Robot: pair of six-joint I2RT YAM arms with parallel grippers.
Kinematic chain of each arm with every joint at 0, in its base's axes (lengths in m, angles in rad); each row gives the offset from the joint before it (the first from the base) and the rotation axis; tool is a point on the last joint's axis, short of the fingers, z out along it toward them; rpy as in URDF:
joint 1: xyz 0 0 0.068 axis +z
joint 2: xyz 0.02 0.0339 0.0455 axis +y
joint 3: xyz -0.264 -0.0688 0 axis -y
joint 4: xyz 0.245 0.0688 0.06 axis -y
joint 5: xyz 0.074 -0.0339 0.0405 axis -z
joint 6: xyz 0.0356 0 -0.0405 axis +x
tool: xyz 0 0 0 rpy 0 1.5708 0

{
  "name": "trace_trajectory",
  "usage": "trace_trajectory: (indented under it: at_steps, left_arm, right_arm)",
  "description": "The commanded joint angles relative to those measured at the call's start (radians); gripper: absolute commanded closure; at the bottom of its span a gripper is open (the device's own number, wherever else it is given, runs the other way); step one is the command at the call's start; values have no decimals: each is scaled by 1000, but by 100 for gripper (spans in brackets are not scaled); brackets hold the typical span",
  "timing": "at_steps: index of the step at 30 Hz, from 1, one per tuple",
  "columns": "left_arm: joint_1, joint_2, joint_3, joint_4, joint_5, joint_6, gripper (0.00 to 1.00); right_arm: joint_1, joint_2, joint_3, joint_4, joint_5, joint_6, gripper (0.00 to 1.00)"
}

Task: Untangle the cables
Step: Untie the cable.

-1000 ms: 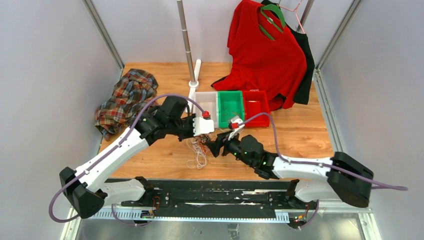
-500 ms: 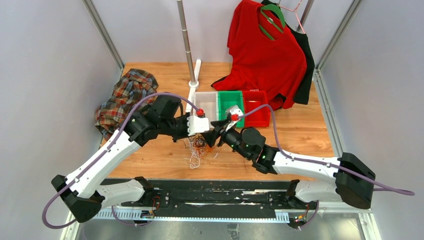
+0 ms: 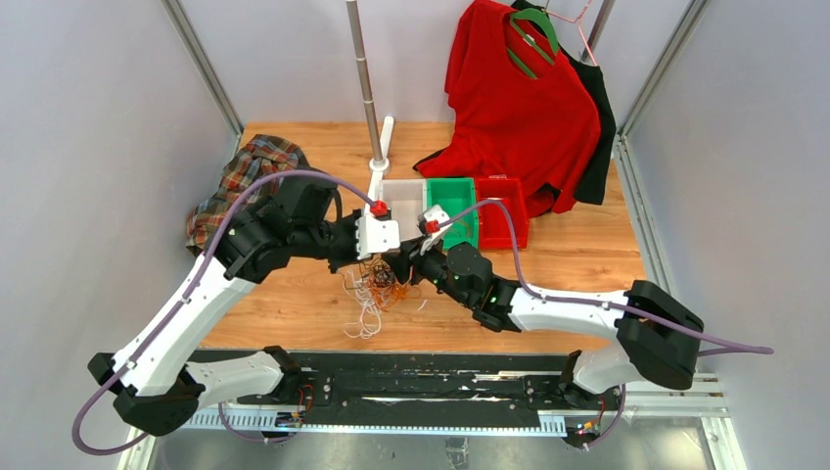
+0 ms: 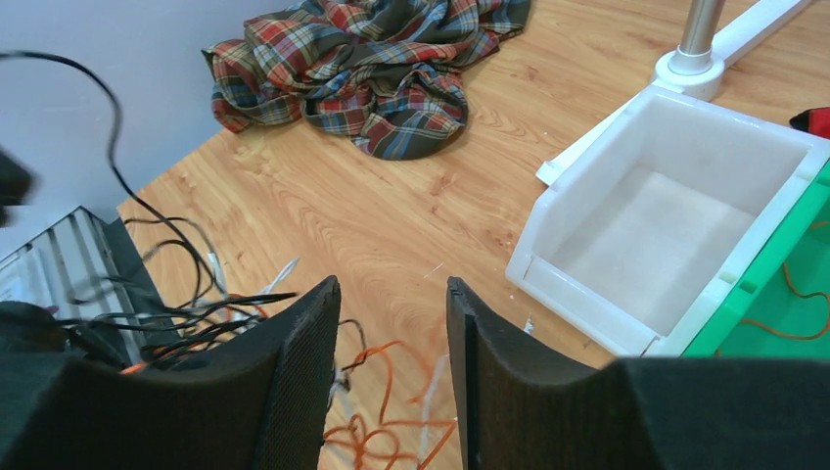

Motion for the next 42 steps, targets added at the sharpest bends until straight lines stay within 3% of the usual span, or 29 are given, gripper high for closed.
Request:
trace_trajectory:
  at_steps: [1, 11, 22, 25, 28, 31, 35, 42]
  left_arm:
    - [-7, -12, 62, -35, 52, -11, 99]
    - [-8, -16, 138, -38, 54, 9, 100]
    - [-8, 1, 287, -38, 0, 87, 100]
    - [-8, -7, 244, -38, 3, 83, 100]
    - [-7, -13, 189, -36, -2, 83, 100]
    - [-8, -13, 155, -35, -9, 88, 100]
    - [-8, -2, 139, -35, -8, 85, 100]
    - [-8, 6, 141, -35, -5, 75, 99]
  right_arm:
    - [19, 44, 49, 13, 48, -11, 57]
    - [19, 86, 29, 25, 54, 25, 74]
    - [11, 48, -159, 22, 307, 44, 96]
    - [11, -41, -162, 2, 332, 2, 88]
    - [14, -154, -128, -28, 249, -22, 55]
    - [37, -217, -67, -90, 160, -40, 39]
    - [81, -236, -27, -111, 53, -62, 33]
    - [101, -181, 34, -127, -40, -68, 34]
